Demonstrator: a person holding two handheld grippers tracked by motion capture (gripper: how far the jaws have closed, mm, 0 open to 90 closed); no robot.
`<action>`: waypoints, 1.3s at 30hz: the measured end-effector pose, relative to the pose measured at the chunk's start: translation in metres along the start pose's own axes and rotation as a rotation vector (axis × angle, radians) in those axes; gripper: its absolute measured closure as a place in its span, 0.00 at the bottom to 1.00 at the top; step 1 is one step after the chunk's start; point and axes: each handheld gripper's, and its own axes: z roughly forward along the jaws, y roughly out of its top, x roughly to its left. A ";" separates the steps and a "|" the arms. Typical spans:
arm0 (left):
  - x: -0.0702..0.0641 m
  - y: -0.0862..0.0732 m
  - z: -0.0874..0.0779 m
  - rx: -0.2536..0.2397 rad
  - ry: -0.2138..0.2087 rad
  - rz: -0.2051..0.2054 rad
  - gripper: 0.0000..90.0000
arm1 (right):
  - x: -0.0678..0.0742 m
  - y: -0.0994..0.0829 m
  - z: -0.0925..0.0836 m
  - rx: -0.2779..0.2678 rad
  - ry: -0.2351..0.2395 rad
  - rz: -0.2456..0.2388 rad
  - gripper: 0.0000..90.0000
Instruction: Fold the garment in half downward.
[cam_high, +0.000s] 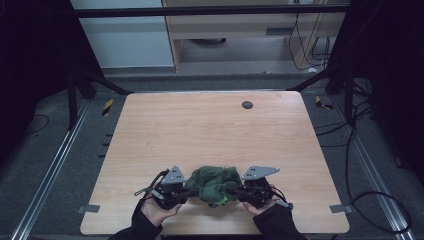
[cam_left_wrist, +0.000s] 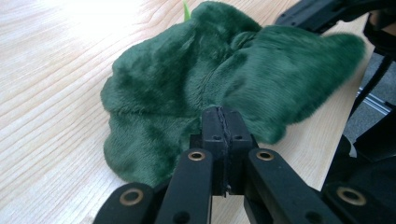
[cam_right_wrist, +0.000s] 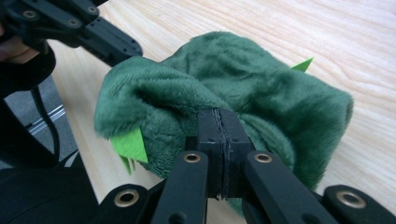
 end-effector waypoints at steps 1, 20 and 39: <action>0.000 0.000 0.000 0.002 0.001 -0.002 1.00 | 0.001 -0.001 0.000 0.004 0.004 0.001 0.99; 0.013 0.007 0.011 0.003 0.027 -0.063 0.99 | -0.001 0.005 -0.005 -0.059 -0.009 0.017 0.98; -0.002 -0.013 0.037 0.130 0.035 0.007 0.99 | -0.001 -0.016 0.017 0.063 -0.016 0.000 0.98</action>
